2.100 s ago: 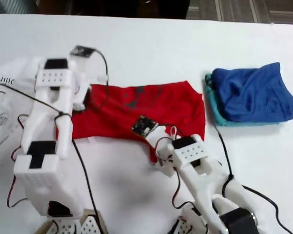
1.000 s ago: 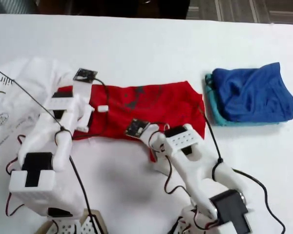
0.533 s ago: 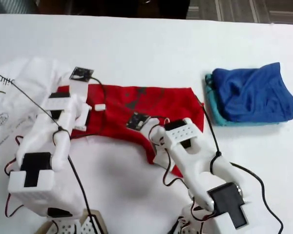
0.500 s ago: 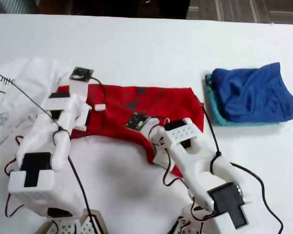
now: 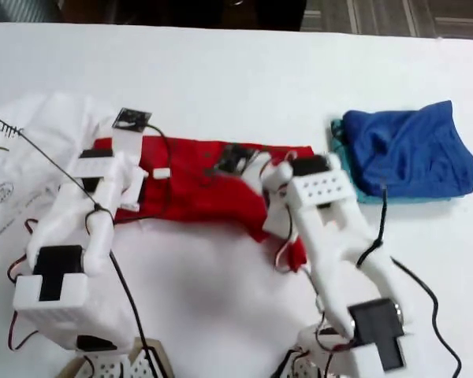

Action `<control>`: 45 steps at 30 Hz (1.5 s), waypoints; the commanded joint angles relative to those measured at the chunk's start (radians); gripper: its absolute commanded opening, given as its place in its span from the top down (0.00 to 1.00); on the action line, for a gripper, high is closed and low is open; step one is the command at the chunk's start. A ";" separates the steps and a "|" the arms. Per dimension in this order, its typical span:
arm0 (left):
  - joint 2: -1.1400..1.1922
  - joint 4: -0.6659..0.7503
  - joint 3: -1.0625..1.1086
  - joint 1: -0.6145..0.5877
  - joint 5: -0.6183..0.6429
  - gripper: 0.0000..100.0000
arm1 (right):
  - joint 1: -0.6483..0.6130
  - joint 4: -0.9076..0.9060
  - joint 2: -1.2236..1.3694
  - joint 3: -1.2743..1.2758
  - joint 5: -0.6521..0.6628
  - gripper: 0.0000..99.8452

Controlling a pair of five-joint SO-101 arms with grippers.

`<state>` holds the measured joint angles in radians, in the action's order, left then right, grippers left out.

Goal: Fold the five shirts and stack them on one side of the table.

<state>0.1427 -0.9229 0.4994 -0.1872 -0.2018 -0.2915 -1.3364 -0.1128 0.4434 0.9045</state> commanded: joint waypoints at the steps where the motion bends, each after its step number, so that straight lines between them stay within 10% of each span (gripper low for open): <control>1: -0.002 0.000 -0.031 0.009 0.003 0.97 | 0.030 -0.027 0.099 -0.157 0.020 0.98; 13: -0.002 0.002 -0.031 0.009 0.003 0.97 | 0.031 -0.048 0.441 -0.555 0.018 0.98; 21: -0.002 0.002 -0.033 0.009 0.003 0.97 | 0.076 -0.154 0.616 -0.832 0.015 0.74; 34: -0.002 0.002 -0.035 0.011 0.003 0.97 | 0.134 -0.363 0.657 -1.174 -0.155 0.92; 45: -0.002 0.003 -0.035 0.011 0.003 0.97 | 0.105 -0.426 0.518 -0.875 -0.153 0.98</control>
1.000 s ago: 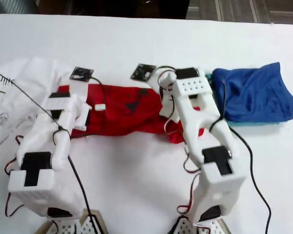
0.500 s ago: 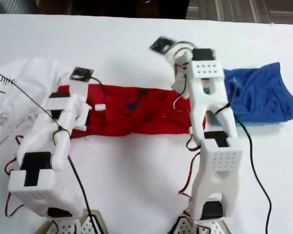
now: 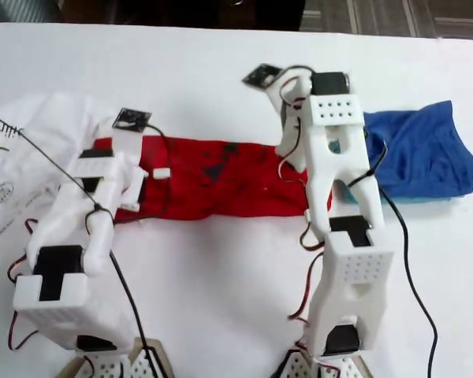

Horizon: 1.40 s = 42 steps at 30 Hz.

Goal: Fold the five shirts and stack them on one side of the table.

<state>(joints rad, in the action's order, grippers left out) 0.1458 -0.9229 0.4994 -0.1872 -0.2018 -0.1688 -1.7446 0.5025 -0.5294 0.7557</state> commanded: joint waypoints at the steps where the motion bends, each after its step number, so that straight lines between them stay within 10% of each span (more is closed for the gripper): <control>1: -0.005 0.003 -0.035 0.011 0.003 0.97 | -0.024 -0.018 -0.110 0.144 -0.005 0.98; 15: -0.005 0.003 -0.035 0.011 0.003 0.97 | 0.084 0.377 0.030 0.293 0.066 0.98; 24: -0.005 0.003 -0.035 0.011 0.003 0.97 | 0.110 0.219 0.027 0.080 0.058 0.98; 42: -0.005 0.003 -0.035 0.011 0.003 0.97 | -0.223 0.183 0.015 0.037 -0.066 0.98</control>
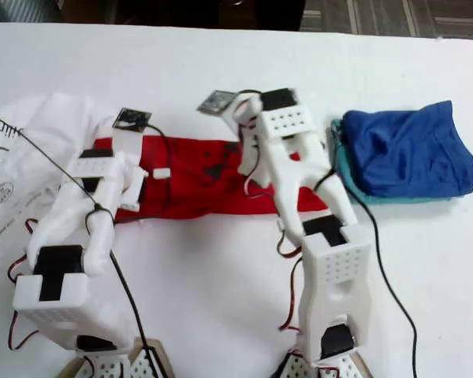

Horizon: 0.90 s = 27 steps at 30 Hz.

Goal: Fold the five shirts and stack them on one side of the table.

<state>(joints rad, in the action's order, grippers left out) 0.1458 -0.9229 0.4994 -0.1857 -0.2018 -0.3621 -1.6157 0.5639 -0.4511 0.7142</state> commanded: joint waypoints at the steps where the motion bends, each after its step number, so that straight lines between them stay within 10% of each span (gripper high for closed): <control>1: -0.005 0.003 -0.035 0.009 0.003 0.97 | -0.039 0.077 -0.047 -0.040 -0.035 0.98; 14: -0.005 0.003 -0.035 0.009 0.003 0.97 | -0.062 0.124 0.013 -0.106 -0.094 0.98; 27: -0.005 0.003 -0.035 0.009 0.003 0.97 | 0.262 0.039 -0.179 0.041 -0.080 0.98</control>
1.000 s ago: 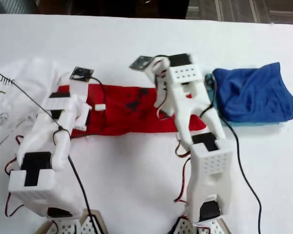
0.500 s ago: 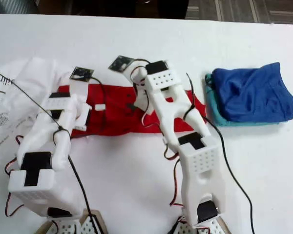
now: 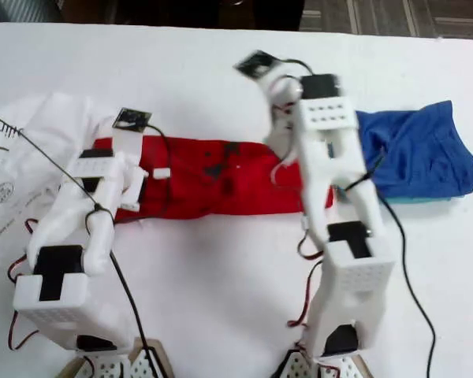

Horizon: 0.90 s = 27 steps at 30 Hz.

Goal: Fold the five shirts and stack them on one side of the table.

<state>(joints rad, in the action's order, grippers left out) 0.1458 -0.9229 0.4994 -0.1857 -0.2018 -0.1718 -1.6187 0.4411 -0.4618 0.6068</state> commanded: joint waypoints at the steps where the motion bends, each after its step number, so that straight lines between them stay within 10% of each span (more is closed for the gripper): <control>1: -0.005 0.003 -0.035 0.009 0.003 0.97 | 0.093 0.061 -0.048 0.081 0.046 0.98; 27: -0.014 -0.040 -0.064 0.009 0.005 0.97 | 0.239 0.077 -0.424 0.410 0.074 0.98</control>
<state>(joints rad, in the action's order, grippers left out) 0.1458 -0.9275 0.4902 -0.1857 -0.2018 0.0568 -1.5113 0.1665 -0.1028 0.6774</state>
